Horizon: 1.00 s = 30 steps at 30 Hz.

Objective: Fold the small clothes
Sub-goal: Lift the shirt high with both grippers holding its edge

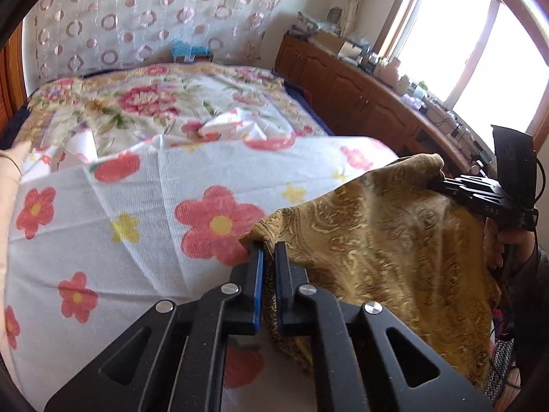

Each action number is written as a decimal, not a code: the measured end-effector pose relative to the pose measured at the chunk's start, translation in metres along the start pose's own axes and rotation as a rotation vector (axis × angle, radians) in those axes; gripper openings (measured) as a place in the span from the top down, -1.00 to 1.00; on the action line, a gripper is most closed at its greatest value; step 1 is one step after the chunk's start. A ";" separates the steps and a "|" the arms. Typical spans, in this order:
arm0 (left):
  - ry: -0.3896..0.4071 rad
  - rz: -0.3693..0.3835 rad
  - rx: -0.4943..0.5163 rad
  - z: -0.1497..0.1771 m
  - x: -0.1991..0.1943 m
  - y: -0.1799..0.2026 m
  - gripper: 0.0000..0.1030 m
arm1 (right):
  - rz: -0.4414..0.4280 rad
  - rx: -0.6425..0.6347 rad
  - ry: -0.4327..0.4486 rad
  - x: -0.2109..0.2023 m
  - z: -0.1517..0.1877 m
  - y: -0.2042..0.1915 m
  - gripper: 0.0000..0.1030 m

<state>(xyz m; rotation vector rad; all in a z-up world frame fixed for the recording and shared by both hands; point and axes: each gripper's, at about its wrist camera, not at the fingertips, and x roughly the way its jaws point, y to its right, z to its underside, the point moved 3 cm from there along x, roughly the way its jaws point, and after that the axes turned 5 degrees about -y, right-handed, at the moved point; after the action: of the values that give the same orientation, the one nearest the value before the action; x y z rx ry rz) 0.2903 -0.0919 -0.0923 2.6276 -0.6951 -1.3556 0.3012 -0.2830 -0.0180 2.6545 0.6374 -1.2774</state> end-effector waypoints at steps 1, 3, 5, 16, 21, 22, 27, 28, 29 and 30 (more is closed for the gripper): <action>0.028 -0.001 0.009 -0.001 -0.011 0.005 0.89 | 0.005 -0.003 0.029 -0.010 0.000 -0.004 0.85; 0.105 0.004 0.034 -0.004 -0.042 0.018 0.89 | 0.025 -0.013 0.090 -0.032 0.002 -0.016 0.86; 0.177 0.013 0.054 -0.007 -0.075 0.030 0.89 | 0.034 -0.022 0.154 -0.057 0.003 -0.029 0.86; 0.527 -0.025 0.161 0.007 -0.259 0.068 0.90 | 0.065 -0.107 0.501 -0.209 0.021 -0.119 0.88; 0.634 -0.062 0.155 0.030 -0.322 0.063 0.90 | 0.054 -0.161 0.596 -0.257 0.038 -0.165 0.88; 0.648 -0.074 0.156 0.034 -0.332 0.062 0.90 | 0.047 -0.174 0.605 -0.264 0.042 -0.174 0.88; 0.695 -0.114 0.162 0.041 -0.369 0.050 0.90 | 0.001 -0.241 0.629 -0.287 0.061 -0.209 0.88; 0.695 -0.121 0.156 0.039 -0.371 0.045 0.90 | -0.009 -0.253 0.628 -0.289 0.061 -0.206 0.88; 0.694 -0.129 0.151 0.037 -0.371 0.038 0.90 | -0.016 -0.256 0.631 -0.289 0.060 -0.205 0.88; 0.687 -0.141 0.147 0.034 -0.369 0.031 0.90 | -0.029 -0.255 0.631 -0.287 0.058 -0.196 0.88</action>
<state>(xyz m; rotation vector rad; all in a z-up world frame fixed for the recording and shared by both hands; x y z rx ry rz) 0.0692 0.0474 0.1717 3.0112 -0.5192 -0.3517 0.0182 -0.2139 0.1794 2.8059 0.8399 -0.2997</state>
